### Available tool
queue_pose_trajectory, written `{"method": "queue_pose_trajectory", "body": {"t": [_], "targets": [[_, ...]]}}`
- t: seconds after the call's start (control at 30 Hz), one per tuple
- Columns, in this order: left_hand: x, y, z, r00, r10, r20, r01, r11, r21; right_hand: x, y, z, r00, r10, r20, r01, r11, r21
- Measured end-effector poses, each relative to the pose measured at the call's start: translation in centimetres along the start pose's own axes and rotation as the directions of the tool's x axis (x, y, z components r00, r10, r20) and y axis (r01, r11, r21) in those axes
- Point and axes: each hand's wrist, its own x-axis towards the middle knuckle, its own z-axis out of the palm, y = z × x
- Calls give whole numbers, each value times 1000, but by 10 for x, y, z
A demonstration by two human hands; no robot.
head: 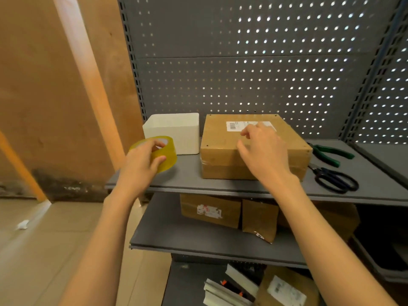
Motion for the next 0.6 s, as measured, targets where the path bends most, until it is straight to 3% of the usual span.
{"method": "queue_pose_trajectory", "body": {"t": [0.5, 0.6], "targets": [[8, -21, 32, 979, 0, 203, 9, 999, -43, -12, 4, 5, 997, 72, 20, -70, 991, -111], [13, -7, 30, 989, 51, 139, -46, 998, -45, -14, 14, 0, 996, 94, 12, -92, 988, -124]]}}
